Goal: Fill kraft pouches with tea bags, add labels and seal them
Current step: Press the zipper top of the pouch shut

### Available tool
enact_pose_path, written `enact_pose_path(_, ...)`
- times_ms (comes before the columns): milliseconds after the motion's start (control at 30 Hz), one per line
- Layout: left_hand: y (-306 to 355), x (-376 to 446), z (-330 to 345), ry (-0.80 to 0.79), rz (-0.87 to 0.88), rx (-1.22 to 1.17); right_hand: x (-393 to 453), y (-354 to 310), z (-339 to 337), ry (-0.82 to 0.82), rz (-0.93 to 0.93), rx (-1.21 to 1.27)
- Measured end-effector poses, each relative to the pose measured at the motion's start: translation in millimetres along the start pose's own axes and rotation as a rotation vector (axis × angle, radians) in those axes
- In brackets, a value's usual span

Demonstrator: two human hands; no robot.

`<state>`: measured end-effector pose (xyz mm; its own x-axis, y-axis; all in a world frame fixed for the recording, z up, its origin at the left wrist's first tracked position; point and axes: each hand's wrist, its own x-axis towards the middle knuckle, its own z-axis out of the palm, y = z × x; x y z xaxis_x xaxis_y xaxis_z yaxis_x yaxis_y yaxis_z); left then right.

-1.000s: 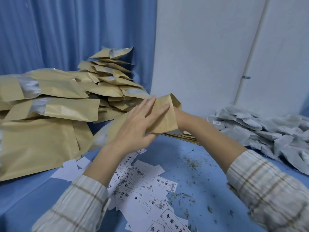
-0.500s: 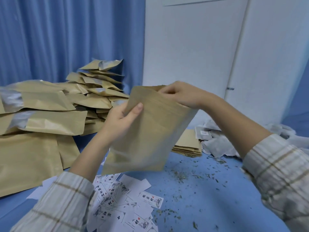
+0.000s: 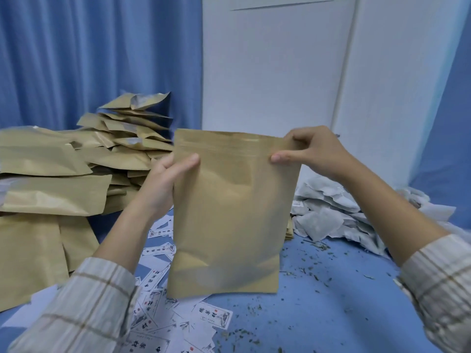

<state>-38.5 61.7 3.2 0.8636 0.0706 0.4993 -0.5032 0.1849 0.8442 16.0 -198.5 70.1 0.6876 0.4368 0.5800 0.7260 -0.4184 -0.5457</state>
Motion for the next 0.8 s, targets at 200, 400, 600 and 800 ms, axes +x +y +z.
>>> enact_pose_path(200,-9,13,15,0.318,0.05,0.19,0,21,6,0.079,0.024,0.027)
enact_pose_path(400,-25,16,23,0.334,0.108,0.24,-2,35,1,0.072,0.051,0.032)
enact_pose_path(600,-32,14,41,0.292,0.184,0.323,5,12,-1,-0.191,0.079,-0.354)
enact_pose_path(800,-21,16,58,0.176,0.17,0.348,24,-19,21,-0.23,-0.032,-0.372)
